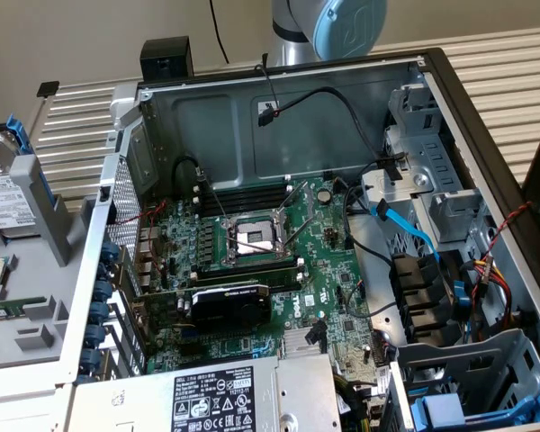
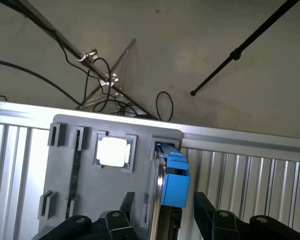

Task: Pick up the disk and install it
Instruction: 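Pick up the disk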

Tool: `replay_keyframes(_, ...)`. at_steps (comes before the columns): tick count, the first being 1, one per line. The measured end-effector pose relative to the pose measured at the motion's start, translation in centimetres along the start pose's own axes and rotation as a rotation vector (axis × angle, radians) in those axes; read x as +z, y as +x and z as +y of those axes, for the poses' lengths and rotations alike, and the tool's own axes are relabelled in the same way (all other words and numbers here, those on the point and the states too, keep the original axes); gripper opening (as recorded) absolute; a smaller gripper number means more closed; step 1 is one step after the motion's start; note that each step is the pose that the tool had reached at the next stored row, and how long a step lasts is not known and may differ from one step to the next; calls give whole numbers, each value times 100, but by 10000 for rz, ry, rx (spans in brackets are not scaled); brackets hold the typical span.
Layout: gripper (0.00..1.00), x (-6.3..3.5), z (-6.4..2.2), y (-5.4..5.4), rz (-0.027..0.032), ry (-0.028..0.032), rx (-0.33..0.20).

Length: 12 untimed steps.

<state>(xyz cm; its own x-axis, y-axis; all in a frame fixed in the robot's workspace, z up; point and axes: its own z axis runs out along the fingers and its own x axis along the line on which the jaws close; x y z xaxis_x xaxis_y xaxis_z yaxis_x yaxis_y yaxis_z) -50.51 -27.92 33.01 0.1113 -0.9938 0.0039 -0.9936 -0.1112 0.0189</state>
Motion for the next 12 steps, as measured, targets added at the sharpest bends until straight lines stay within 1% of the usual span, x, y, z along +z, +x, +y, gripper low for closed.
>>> replay_keyframes(3,58,37,0,-1,-89,-2,-1)
replay_keyframes(6,58,72,-1,-1,-166,-17,-3)
replay_keyframes(9,58,96,-1,-1,-231,-92,-3)
replay_keyframes(12,58,119,-2,-1,-289,-195,-4)
